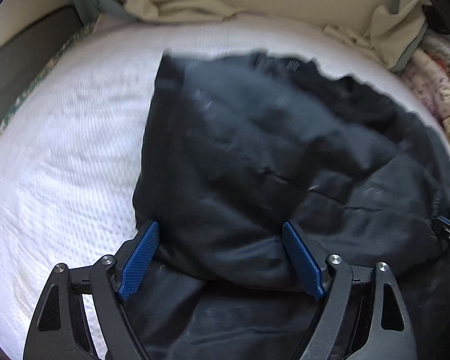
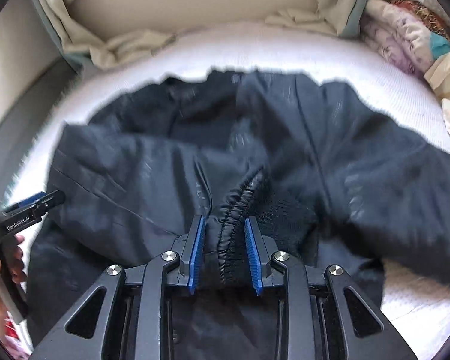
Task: Fold large clothes
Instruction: 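Pull the sleeve by its cuff across the coat front with right tool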
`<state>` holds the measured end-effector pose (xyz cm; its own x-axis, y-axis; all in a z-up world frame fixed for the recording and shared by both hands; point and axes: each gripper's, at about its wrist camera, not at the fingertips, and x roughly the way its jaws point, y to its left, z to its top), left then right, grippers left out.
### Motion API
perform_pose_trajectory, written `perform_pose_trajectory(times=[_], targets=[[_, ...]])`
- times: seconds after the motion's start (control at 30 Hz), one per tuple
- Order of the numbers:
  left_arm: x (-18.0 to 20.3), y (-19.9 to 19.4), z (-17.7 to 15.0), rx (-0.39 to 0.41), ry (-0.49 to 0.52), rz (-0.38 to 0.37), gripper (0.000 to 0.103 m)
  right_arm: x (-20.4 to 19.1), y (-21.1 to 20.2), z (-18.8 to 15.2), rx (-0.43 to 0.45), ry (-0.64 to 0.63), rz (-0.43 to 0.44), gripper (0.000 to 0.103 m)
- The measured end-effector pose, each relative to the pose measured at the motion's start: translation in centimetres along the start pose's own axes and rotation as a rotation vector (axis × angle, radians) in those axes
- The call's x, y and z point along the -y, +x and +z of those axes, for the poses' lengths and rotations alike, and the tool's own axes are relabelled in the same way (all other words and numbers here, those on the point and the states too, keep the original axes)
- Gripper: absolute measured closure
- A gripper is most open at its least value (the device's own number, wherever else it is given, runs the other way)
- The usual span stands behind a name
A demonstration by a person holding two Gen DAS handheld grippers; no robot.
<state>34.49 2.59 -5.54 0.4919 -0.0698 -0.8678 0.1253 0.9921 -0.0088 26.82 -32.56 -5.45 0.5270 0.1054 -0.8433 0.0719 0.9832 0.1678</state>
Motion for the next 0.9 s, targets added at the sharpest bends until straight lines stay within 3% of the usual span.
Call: perform_pose_trajectory(times=[0.2, 0.63, 0.67, 0.7, 0.8, 0.83, 0.9], targets=[[-2.5, 2.3, -0.7, -0.026, -0.105, -0.081, 0.004, -0.1, 2.7, -1.0, -0.018, -0.020, -0.029, 0.077], [-0.3, 2.2, -1.3, 0.029, -0.069, 0.001, 0.003, -0.5, 3.6, -2.2, 0.063, -0.052, -0.083, 0.077], [-0.2, 1.6, -1.2, 0.030, -0.067, 0.014, 0.006, -0.5, 3.5, -2.2, 0.065, -0.054, -0.083, 0.077], [0.1, 0.6, -1.0, 0.046, -0.055, 0.030, 0.013, -0.5, 3.5, -2.2, 0.066, -0.054, -0.083, 0.077], [2.0, -3.2, -0.8, 0.172, 0.046, 0.110, 0.020, -0.6, 3.3, -2.3, 0.066, -0.054, -0.082, 0.077], [2.6, -4.3, -0.8, 0.220, 0.070, 0.096, 0.020, -0.6, 3.3, -2.3, 0.065, -0.055, -0.084, 0.077], [3.3, -4.8, -0.8, 0.235, 0.088, 0.040, 0.018, -0.6, 3.3, -2.3, 0.066, -0.058, -0.088, 0.077]])
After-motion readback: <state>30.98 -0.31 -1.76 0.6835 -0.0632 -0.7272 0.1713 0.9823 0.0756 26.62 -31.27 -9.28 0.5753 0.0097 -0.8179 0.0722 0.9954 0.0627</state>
